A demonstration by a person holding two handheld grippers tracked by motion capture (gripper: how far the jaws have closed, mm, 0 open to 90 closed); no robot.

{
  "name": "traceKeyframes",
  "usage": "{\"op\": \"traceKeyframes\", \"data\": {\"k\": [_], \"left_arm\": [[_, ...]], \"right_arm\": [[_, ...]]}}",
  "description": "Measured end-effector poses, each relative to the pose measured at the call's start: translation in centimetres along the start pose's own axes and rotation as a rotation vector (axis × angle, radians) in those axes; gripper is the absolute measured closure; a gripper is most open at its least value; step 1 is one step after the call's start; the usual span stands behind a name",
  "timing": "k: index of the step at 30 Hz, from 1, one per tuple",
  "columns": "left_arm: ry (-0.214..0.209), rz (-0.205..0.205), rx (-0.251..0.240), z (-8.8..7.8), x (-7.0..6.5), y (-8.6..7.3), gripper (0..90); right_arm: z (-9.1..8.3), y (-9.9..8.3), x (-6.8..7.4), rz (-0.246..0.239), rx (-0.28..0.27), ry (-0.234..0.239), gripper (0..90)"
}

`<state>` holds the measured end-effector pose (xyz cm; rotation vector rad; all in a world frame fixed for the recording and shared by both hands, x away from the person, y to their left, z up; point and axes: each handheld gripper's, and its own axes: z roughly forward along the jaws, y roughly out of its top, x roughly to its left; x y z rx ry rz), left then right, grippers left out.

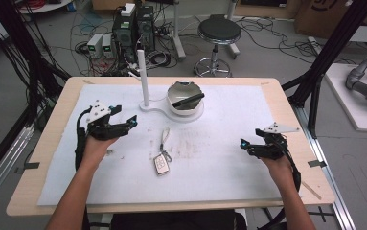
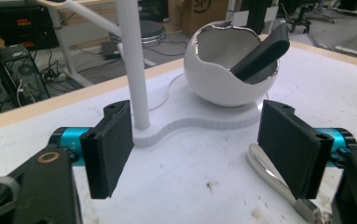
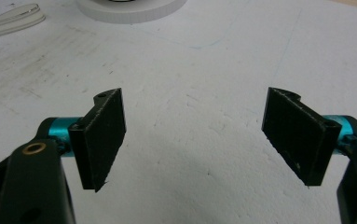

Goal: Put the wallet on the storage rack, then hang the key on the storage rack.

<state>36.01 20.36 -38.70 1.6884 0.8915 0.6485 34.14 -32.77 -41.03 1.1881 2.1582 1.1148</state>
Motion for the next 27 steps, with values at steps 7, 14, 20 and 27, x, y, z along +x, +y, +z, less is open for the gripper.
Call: {"op": "traceKeyframes", "data": {"k": [7, 14, 20, 27], "left_arm": [[0.023, -0.055, 0.004, -0.8, 0.7, -1.5, 20.3], [0.032, -0.06, 0.011, -0.9, 0.7, -2.3, 20.3], [0.047, -0.062, 0.01, -1.2, 0.8, -2.4, 20.3], [0.042, -0.059, 0.018, -0.7, 0.4, -2.2, 20.3]], "right_arm": [[0.5, 0.3, 0.2, -0.017, -0.001, -0.018, 21.3], [0.9, 0.5, 0.4, -0.024, -0.001, -0.017, 21.3], [0.8, 0.3, 0.5, -0.029, 0.003, -0.02, 21.4], [0.4, 0.0, 0.3, -0.019, -0.007, -0.026, 21.4]]}}
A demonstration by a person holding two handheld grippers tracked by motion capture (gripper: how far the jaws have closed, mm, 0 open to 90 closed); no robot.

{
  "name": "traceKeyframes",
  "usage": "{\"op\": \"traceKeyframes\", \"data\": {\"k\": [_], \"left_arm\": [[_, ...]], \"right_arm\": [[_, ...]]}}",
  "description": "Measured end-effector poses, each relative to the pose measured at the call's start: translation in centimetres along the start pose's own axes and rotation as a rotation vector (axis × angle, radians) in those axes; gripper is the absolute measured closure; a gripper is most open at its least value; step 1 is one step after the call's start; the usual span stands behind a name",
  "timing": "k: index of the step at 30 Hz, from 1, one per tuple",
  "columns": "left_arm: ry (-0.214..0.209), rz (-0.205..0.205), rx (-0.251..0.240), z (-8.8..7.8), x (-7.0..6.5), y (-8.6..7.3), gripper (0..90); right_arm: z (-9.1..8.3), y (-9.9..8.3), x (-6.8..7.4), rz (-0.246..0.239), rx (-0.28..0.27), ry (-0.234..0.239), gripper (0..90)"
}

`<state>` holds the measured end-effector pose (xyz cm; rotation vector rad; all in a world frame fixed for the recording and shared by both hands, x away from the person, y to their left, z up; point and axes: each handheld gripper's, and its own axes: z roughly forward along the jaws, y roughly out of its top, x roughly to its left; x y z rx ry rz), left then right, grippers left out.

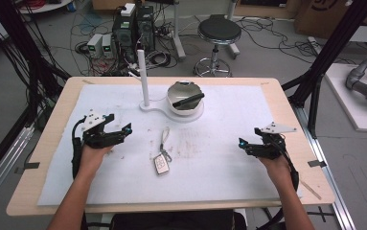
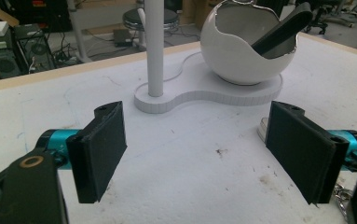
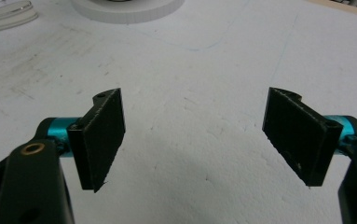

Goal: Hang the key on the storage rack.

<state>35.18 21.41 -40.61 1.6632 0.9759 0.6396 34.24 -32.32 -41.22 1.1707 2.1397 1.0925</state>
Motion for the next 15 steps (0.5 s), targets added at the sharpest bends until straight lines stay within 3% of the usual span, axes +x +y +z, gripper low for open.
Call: {"op": "traceKeyframes", "data": {"k": [3, 9, 13, 15], "left_arm": [[-0.052, -0.011, 0.008, 0.5, -0.1, -0.2, 20.3], [-0.058, 0.0, 0.009, 0.6, -0.6, -0.2, 20.3], [-0.134, -0.053, 0.01, 0.8, -1.1, -0.3, 20.3], [-0.136, -0.051, 0.014, 0.8, -1.3, -0.3, 20.3]], "right_arm": [[-0.1, -0.2, -0.1, 0.009, 0.008, -0.004, 21.4], [-0.3, -0.4, -0.1, 0.016, 0.003, -0.002, 21.4], [0.1, -0.1, 0.1, -0.004, 0.01, 0.002, 21.5], [0.2, -0.1, 0.3, -0.01, 0.019, 0.006, 21.5]]}}
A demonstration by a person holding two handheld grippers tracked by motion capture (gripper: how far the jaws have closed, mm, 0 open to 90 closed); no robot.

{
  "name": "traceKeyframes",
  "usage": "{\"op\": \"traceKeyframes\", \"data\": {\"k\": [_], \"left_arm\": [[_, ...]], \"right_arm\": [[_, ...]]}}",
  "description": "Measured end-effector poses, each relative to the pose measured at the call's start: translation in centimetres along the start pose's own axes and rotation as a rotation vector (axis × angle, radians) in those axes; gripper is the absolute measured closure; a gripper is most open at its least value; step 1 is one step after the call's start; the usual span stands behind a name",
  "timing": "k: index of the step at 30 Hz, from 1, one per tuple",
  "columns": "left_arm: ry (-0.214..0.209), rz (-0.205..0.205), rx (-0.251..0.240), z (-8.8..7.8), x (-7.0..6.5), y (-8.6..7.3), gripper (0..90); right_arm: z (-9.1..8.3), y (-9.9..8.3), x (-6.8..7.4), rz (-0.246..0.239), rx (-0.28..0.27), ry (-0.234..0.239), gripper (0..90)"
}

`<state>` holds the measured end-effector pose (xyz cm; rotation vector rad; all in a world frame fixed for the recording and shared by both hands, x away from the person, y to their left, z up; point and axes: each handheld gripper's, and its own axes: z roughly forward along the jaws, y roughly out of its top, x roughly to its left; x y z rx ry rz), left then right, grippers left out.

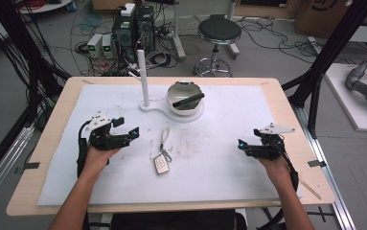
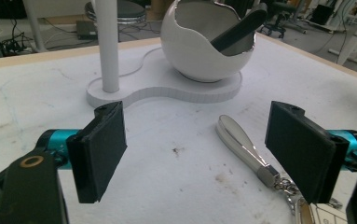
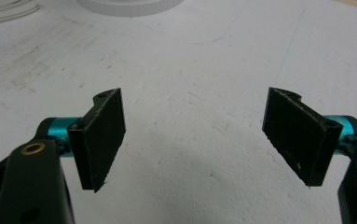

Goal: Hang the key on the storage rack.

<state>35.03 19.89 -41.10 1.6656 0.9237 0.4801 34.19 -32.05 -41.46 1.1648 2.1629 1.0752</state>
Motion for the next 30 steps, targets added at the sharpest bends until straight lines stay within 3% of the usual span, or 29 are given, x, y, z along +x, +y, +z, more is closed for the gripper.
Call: {"op": "traceKeyframes", "data": {"k": [4, 6, 8, 12, 14, 16, 22, 25, 29, 30], "left_arm": [[0.03, 0.039, 0.044, 0.6, -1.6, 0.1, 20.7], [0.032, 0.034, 0.055, 0.8, -1.9, 0.0, 25.3], [0.047, 0.015, 0.095, 1.4, -2.4, -0.2, 29.3], [0.016, -0.006, 0.162, 3.4, -3.2, -0.7, 34.5], [0.02, 0.029, 0.206, 5.0, -4.3, -0.6, 38.5], [0.029, 0.037, 0.228, 6.1, -4.8, -0.5, 40.5], [0.05, 0.051, 0.281, 8.4, -5.4, -0.5, 39.2], [0.081, 0.053, 0.323, 9.7, -5.7, -0.4, 28.1], [0.078, 0.044, 0.347, 10.5, -5.8, -0.5, 26.3], [0.089, 0.069, 0.373, 10.9, -6.0, -0.6, 26.3]], "right_arm": [[0.1, -0.1, 0.1, 0.001, 0.002, 0.009, 21.6], [0.1, -0.1, 0.0, 0.001, 0.002, 0.006, 21.6], [0.2, -0.1, 0.0, 0.0, 0.003, 0.006, 21.6], [0.1, -0.1, 0.0, 0.009, 0.002, 0.005, 21.6], [0.0, -0.1, 0.0, 0.003, 0.0, 0.008, 21.6], [-0.1, 0.0, 0.1, 0.004, -0.004, 0.005, 21.6], [-0.4, -0.1, 0.0, 0.008, -0.008, 0.0, 21.6], [-0.3, -0.2, -0.2, 0.006, -0.008, 0.0, 21.6], [-0.3, -0.2, -0.1, 0.008, -0.008, 0.002, 21.6], [-0.3, -0.1, -0.1, 0.005, -0.009, 0.002, 21.6]]}}
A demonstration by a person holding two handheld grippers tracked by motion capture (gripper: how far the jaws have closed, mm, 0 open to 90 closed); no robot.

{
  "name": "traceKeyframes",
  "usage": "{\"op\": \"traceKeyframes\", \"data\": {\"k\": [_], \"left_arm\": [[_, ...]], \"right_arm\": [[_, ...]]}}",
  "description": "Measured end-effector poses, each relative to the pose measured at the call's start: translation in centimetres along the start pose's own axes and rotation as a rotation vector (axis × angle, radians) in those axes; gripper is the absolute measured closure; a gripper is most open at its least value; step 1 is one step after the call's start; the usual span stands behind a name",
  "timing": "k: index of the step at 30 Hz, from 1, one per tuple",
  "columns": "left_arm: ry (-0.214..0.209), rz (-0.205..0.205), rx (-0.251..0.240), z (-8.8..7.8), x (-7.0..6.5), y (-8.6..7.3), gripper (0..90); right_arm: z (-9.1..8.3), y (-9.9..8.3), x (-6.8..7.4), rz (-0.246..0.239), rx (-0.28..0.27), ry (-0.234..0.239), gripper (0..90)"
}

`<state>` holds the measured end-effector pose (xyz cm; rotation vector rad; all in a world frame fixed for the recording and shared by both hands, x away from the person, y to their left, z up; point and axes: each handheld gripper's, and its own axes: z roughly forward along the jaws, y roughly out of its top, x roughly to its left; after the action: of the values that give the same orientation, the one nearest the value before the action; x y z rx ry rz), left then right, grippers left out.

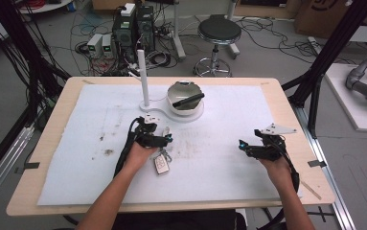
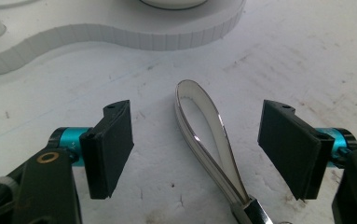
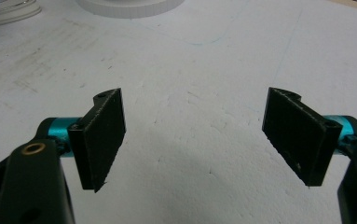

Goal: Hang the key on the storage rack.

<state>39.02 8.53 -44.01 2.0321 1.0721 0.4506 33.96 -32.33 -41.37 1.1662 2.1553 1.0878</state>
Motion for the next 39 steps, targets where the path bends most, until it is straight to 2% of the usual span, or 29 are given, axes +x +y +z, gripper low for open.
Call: {"op": "traceKeyframes", "data": {"k": [2, 3, 5, 7, 8, 9, 10, 11, 15, 18, 21, 22, 25, 26, 27, 28, 29, 30, 31, 32, 34, 37, 38, 39], "left_arm": [[0.004, 0.006, 0.008, 0.2, -0.1, 0.0, 30.2], [0.011, 0.023, 0.027, 0.4, -0.3, -0.1, 34.3], [0.014, 0.028, 0.042, 0.4, -0.4, -0.1, 44.4], [0.029, 0.054, 0.056, 0.4, -0.6, -0.2, 48.1], [0.028, 0.077, 0.064, 0.3, -1.0, -0.1, 52.4], [0.028, 0.077, 0.064, 0.3, -1.0, -0.1, 56.7], [0.024, 0.1, 0.061, 0.3, -1.5, -0.1, 61.7], [0.025, 0.106, 0.061, 0.3, -1.6, -0.1, 65.7], [0.014, 0.072, 0.064, 0.2, -1.6, -0.1, 73.6], [0.007, 0.048, 0.06, 0.1, -1.2, -0.2, 83.1], [0.006, 0.039, 0.051, -0.1, -0.9, -0.3, 85.6], [-0.007, 0.025, 0.014, -0.5, -0.7, -0.4, 85.7], [-0.014, 0.018, -0.064, -1.7, -0.3, -0.2, 85.8], [-0.014, 0.018, -0.064, -1.7, -0.3, -0.2, 85.9], [-0.015, 0.01, -0.12, -2.7, 0.0, 0.0, 85.9], [-0.015, 0.01, -0.12, -2.7, 0.0, 0.0, 86.0], [-0.016, 0.009, -0.146, -3.3, 0.3, 0.1, 86.1], [-0.002, -0.001, -0.21, -4.5, 0.7, 0.3, 90.0], [-0.002, -0.001, -0.21, -4.5, 0.7, 0.3, 89.8], [-0.001, -0.023, -0.278, -5.9, 1.5, 0.6, 89.8], [0.008, -0.036, -0.327, -7.3, 2.1, 1.0, 89.8], [0.01, -0.039, -0.327, -8.0, 2.7, 1.2, 89.8], [-0.007, -0.049, -0.311, -8.0, 3.0, 1.2, 89.8], [-0.006, -0.059, -0.28, -7.5, 3.3, 0.9, 89.5]], "right_arm": [[0.0, 0.0, 0.0, 0.0, 0.0, 0.0, 21.6], [0.0, 0.0, 0.0, 0.0, 0.0, 0.001, 21.6], [0.0, 0.0, 0.0, 0.0, -0.001, 0.001, 21.6], [-0.1, 0.0, 0.0, 0.003, 0.001, -0.003, 21.6], [-0.1, 0.0, 0.0, 0.004, -0.002, -0.001, 21.6], [-0.1, 0.0, 0.0, 0.007, 0.001, -0.003, 21.6], [-0.1, 0.0, -0.1, 0.007, 0.001, -0.004, 21.7], [-0.1, 0.0, -0.1, 0.007, 0.0, -0.003, 21.6], [-0.2, 0.0, -0.1, 0.003, -0.005, -0.003, 21.6], [-0.2, 0.0, 0.0, 0.003, -0.004, -0.002, 21.6], [-0.2, 0.0, -0.1, 0.006, -0.004, -0.005, 21.7], [-0.2, 0.0, -0.1, 0.007, -0.003, -0.003, 21.7], [-0.2, -0.1, -0.1, 0.01, -0.003, -0.004, 21.7], [-0.2, 0.0, -0.1, 0.01, -0.004, -0.003, 21.7], [-0.2, 0.0, -0.1, 0.011, -0.005, -0.003, 21.7], [-0.2, 0.0, -0.1, 0.011, -0.005, -0.003, 21.7], [-0.2, 0.0, -0.1, 0.006, -0.006, -0.003, 21.7], [-0.2, 0.0, -0.1, 0.004, -0.007, -0.003, 21.7], [-0.2, 0.0, -0.1, 0.004, -0.007, -0.003, 21.7], [-0.2, 0.0, 0.0, 0.005, -0.008, -0.003, 21.6], [-0.2, 0.0, 0.0, 0.005, -0.007, -0.002, 21.7], [-0.1, 0.0, 0.0, 0.005, -0.004, -0.002, 21.7], [-0.1, 0.0, 0.0, 0.002, -0.002, 0.001, 21.7], [-0.1, 0.1, 0.1, 0.002, 0.0, 0.002, 21.7]]}}
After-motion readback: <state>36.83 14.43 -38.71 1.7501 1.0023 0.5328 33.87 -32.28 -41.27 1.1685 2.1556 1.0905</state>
